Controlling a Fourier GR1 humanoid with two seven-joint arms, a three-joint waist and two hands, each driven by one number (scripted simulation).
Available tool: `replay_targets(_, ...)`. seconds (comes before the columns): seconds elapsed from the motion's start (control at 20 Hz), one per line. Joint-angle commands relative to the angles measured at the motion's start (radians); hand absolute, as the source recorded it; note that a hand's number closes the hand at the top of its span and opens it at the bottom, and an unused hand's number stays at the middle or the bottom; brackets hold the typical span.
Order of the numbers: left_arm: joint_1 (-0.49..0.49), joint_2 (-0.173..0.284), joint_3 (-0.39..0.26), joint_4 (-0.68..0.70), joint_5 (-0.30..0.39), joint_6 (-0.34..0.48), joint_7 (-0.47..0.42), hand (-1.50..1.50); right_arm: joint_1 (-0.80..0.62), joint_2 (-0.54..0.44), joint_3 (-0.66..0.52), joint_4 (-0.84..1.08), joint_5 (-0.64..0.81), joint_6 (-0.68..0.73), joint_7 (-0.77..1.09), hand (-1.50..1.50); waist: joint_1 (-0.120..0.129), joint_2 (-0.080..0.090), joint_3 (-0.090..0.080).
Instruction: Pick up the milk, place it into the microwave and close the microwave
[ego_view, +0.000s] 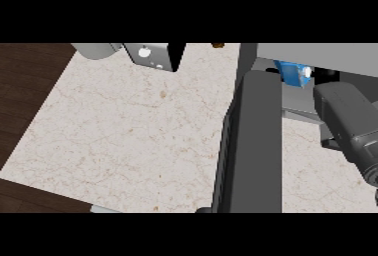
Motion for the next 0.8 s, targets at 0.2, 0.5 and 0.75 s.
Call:
replay_targets(0.2, -0.023, -0.014, -0.027, 0.013, -0.036, 0.005, 0.004, -1.5, -0.106, 0.067, 0.034, 0.016, 0.037, -0.072, 0.134, -1.5, -0.006, -0.012, -0.004)
replay_targets(0.5, -0.012, -0.016, -0.033, 0.05, -0.049, -0.028, -0.002, -1.5, -0.129, 0.142, 0.027, -0.008, 0.03, -0.126, 0.119, -1.5, -0.014, -0.017, -0.005)
replay_targets(0.75, 0.002, -0.05, -0.054, 0.053, -0.073, -0.051, -0.015, -1.5, -0.12, 0.164, -0.002, -0.032, 0.007, -0.161, 0.085, -1.5, -0.037, -0.024, -0.004)
